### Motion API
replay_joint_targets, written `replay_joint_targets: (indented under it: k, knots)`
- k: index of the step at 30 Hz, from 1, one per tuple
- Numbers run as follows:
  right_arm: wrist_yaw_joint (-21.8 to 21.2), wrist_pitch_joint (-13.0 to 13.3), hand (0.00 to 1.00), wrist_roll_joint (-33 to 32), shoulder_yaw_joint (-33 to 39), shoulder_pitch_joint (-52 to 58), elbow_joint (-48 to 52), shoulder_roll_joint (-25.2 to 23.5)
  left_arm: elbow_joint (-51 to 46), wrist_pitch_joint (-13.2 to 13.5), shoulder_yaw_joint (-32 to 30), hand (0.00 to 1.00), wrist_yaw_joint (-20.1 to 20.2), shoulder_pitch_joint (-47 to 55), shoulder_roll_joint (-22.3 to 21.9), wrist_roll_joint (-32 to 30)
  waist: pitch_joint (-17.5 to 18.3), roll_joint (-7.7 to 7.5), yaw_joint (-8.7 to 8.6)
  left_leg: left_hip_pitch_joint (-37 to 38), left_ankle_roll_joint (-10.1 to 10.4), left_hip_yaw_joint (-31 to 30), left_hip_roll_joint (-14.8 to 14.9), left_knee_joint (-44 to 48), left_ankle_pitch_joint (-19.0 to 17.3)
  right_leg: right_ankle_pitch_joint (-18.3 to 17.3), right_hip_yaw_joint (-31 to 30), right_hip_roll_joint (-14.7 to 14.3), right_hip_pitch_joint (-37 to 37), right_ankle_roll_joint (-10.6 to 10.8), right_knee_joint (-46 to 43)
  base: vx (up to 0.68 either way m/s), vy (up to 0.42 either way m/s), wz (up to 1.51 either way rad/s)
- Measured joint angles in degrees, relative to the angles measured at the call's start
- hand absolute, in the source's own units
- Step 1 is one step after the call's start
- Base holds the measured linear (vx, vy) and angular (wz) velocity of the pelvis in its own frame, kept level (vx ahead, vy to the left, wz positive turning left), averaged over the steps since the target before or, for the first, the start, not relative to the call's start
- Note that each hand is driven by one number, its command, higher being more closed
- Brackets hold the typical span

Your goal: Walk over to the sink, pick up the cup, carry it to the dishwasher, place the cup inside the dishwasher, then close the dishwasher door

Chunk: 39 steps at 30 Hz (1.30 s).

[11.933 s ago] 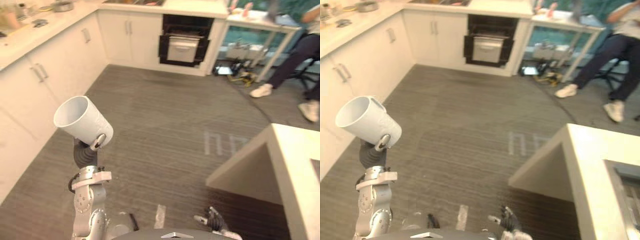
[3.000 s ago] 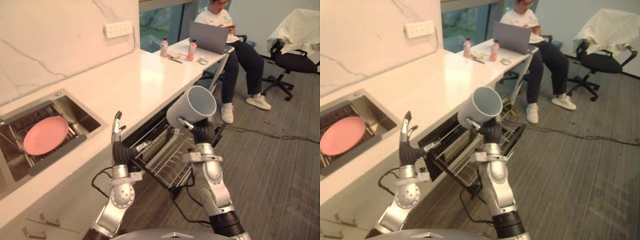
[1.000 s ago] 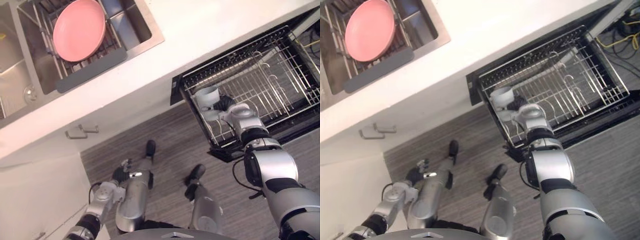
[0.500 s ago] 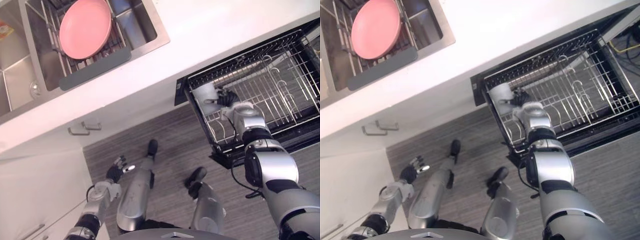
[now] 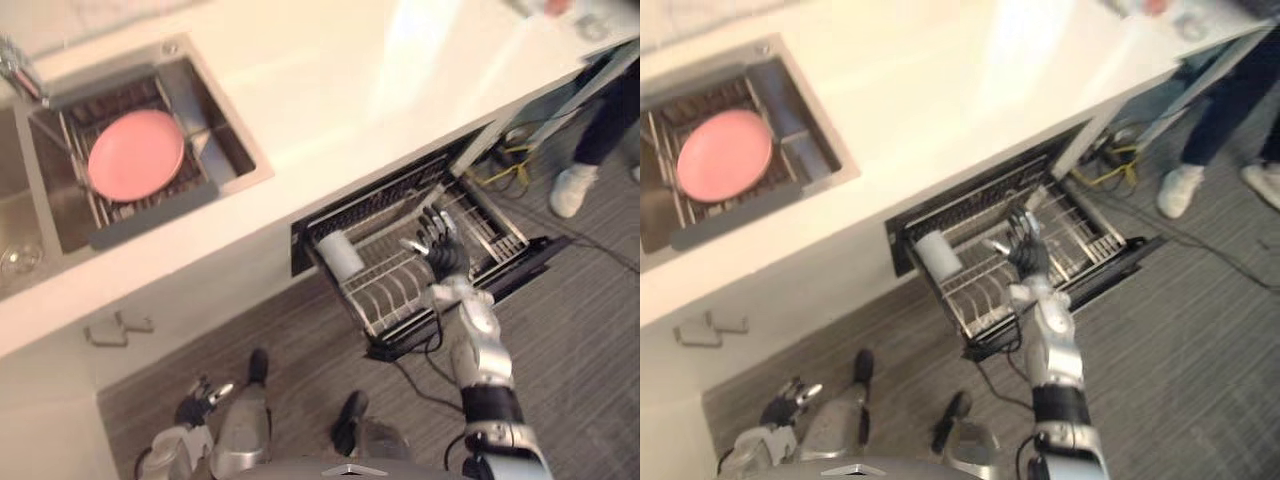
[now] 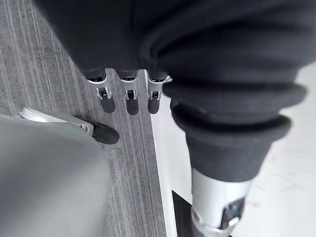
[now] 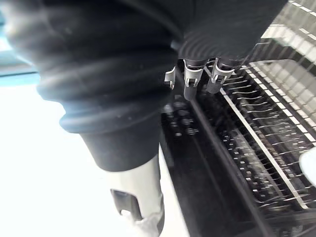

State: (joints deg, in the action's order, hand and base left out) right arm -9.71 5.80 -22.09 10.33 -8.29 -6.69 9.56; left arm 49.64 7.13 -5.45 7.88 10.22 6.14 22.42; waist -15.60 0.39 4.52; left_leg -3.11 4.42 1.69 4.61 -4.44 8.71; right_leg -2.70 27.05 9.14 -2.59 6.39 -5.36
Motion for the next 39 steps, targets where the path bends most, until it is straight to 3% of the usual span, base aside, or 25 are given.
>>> replay_joint_targets:
  k: [6,10,11,13,15,16,18,20,22,23,24,25,26,27,28,29,30,31,33,34,36,39]
  knots:
    - [-5.78,2.82,0.00,-0.16,-1.04,0.53,4.17,-0.68,3.21,3.55,-4.11,0.00,-2.40,6.00,-2.14,-0.17,3.66,0.68,1.07,3.49,0.43,0.47,0.79,-0.01,-0.72,0.85,-0.22,-1.36,-4.42,-0.34,2.82,-0.02,-0.028,-0.05]
    - [-8.74,2.88,0.00,-0.37,-0.90,-0.24,6.28,-0.66,5.29,5.37,-7.70,0.00,-3.92,8.89,-2.68,-1.24,5.25,1.33,1.86,2.15,-0.42,0.90,1.14,-0.07,-1.31,0.87,2.34,-1.55,-5.31,-0.76,3.28,-0.07,-0.014,0.26]
    - [-8.96,2.88,0.00,-0.43,-0.86,-0.70,6.30,-0.60,5.43,5.36,-8.68,0.00,-3.91,9.30,-2.97,-1.26,5.44,1.36,1.79,2.07,-1.63,3.89,1.62,-0.27,-2.06,1.17,3.37,-1.46,-5.50,-0.60,3.37,-0.07,-0.012,0.69]
    - [-8.56,2.93,0.00,-0.88,1.76,-1.20,8.44,0.62,5.69,5.37,-12.26,0.00,-3.84,9.18,-3.43,-2.82,5.84,0.94,0.06,0.26,-10.23,18.91,3.87,4.48,-6.52,3.90,11.58,-1.13,-9.32,-0.72,7.80,0.01,-0.021,1.26]
    - [-7.75,3.01,0.00,-1.17,4.91,-1.51,9.51,2.68,6.27,5.37,-12.95,0.00,-3.97,9.06,-3.79,-6.28,5.91,1.89,-0.89,0.06,-11.66,26.53,5.77,7.42,-6.98,3.92,16.24,-0.99,-12.26,0.07,8.87,0.04,0.048,1.29]
    - [-7.04,3.04,0.00,-1.22,5.99,-1.44,9.81,3.30,6.27,5.37,-12.96,0.00,-4.15,9.30,-4.14,-7.43,6.02,2.36,-1.24,0.34,-11.56,27.47,5.96,7.44,-6.31,3.52,17.82,-0.83,-12.95,0.62,8.58,0.02,0.091,1.33]
    - [-5.14,3.79,0.00,-2.62,10.28,-0.84,10.66,4.93,6.28,5.34,-12.22,0.00,-5.05,10.18,-6.59,-11.21,7.11,4.13,-1.90,2.53,-6.32,26.80,4.44,2.47,-1.90,2.06,22.50,-0.24,-15.53,1.73,7.55,0.03,0.120,1.09]
    - [-4.04,4.80,0.00,-3.50,12.28,-0.26,10.82,4.59,6.32,5.32,-11.50,0.00,-5.22,10.46,-7.61,-12.98,7.38,4.03,-2.62,3.86,-4.86,27.08,2.43,-0.46,-2.21,1.91,25.27,1.37,-16.97,2.49,8.21,0.04,0.195,0.67]
    - [-3.84,5.05,0.00,-3.52,12.71,0.55,10.95,4.36,6.46,5.33,-11.23,0.00,-5.52,10.54,-7.43,-13.84,7.53,3.82,-2.50,4.77,-5.27,27.79,1.39,-0.11,-1.61,1.39,25.38,3.45,-16.89,3.78,6.64,0.06,0.220,0.24]
    - [-3.81,5.04,0.00,-4.23,12.90,1.66,11.66,4.27,6.61,5.29,-10.25,0.00,-5.59,10.24,-7.03,-14.21,7.65,4.01,-3.04,4.94,-5.04,27.64,1.11,-0.12,0.71,-0.05,25.43,5.19,-16.21,4.34,2.54,0.13,0.199,0.10]
    - [-3.77,5.04,0.00,-5.23,12.92,3.16,12.80,3.25,7.19,5.24,-9.80,0.00,-5.70,9.51,-6.13,-14.22,8.07,2.63,-3.17,4.96,-5.89,27.54,-0.35,-0.11,0.33,-1.95,25.13,9.09,-14.61,4.37,-3.25,0.15,0.207,0.14]
    - [-3.79,5.08,0.00,-5.53,12.93,3.51,13.11,2.76,7.38,5.16,-9.68,0.00,-5.68,9.52,-5.70,-14.22,8.28,1.93,-3.50,4.84,-6.43,27.45,-1.21,-0.11,-0.41,-2.30,24.96,10.82,-13.79,4.32,-6.40,0.18,0.185,0.17]
    - [-3.78,5.08,0.00,-5.73,12.95,3.49,13.08,2.43,7.98,4.77,-9.34,0.00,-5.36,8.22,-5.38,-14.23,8.23,1.73,-4.45,4.73,-7.15,26.80,-1.91,-0.10,-1.13,-1.93,23.56,14.20,-11.41,2.09,-14.50,0.17,0.185,0.29]
    - [-3.74,5.09,0.00,-5.72,12.86,3.49,13.03,1.73,8.02,4.70,-7.83,0.00,-4.60,7.31,-4.38,-14.37,8.18,1.67,-4.90,4.94,-7.90,26.13,-2.20,-0.09,-1.75,-0.43,20.15,17.30,-7.53,-5.52,-23.13,0.19,0.217,0.32]
    - [-3.75,5.14,0.00,-5.75,12.67,3.51,12.99,1.15,7.93,4.68,-6.54,0.00,-3.99,6.72,-4.06,-14.74,8.03,1.63,-5.06,5.60,-8.03,25.52,-1.97,-0.10,-2.42,0.97,15.04,18.09,-4.82,-8.82,-28.03,0.15,0.177,0.37]
    - [-3.81,5.27,0.00,-5.75,12.22,3.55,13.04,-0.15,7.75,4.62,-5.51,0.00,-3.72,6.10,-3.02,-14.79,7.58,1.28,-5.47,6.63,-7.72,24.60,-1.75,-0.11,-2.94,-1.48,8.08,15.98,-3.37,-5.22,-29.32,0.15,0.102,0.53]
    - [-3.44,5.38,0.00,-6.29,11.18,3.70,13.18,-1.89,7.55,4.26,-5.16,0.00,-3.32,5.69,-1.66,-14.69,6.78,-0.14,-5.95,7.31,-7.37,23.18,-1.76,-0.44,-3.36,-4.82,1.84,11.76,-2.55,-0.17,-26.93,0.14,0.017,0.64]
    - [-2.20,5.38,0.00,-7.53,10.15,3.83,14.64,-3.07,7.57,3.89,-4.73,0.00,-2.38,5.26,0.07,-14.53,6.86,-2.59,-5.70,7.64,-7.27,22.46,-2.26,-0.45,-3.45,-6.21,-0.92,7.88,-2.16,1.39,-21.62,0.15,-0.024,0.52]
    - [-1.55,5.56,0.00,-8.57,9.98,3.67,16.63,-3.47,7.65,3.09,-4.53,0.00,-1.78,5.01,1.25,-14.02,6.74,-4.52,-4.82,8.14,-7.07,22.34,-3.28,-0.45,-3.51,-5.68,-1.15,5.49,-2.07,0.55,-15.48,0.10,-0.063,0.14]
    - [-1.39,7.21,0.00,-10.02,10.04,3.37,18.20,-2.92,7.76,2.85,-4.40,0.00,-0.04,5.30,1.78,-13.65,7.03,-5.42,-4.25,8.62,-7.18,22.82,-4.82,-0.44,-3.98,-5.30,-0.56,4.69,-1.74,-0.85,-10.83,0.07,-0.050,-0.05]
    - [-0.87,9.28,0.00,-10.37,10.23,3.59,18.47,-2.20,7.39,2.98,-3.10,0.00,3.23,5.85,1.63,-13.59,7.29,-4.44,-4.40,9.30,-7.16,23.23,-4.94,-0.44,-4.47,-4.16,-1.57,3.98,-3.12,-0.56,-8.13,0.09,0.010,-0.16]
    - [0.36,9.61,0.00,-12.84,11.32,3.80,18.48,-1.47,7.10,3.39,-0.22,0.00,8.04,5.86,1.51,-13.64,7.17,-1.72,-6.00,9.38,-7.03,23.40,-4.77,-0.48,-4.89,-1.60,-1.99,2.39,-5.43,-0.78,-2.03,0.05,0.023,-0.11]
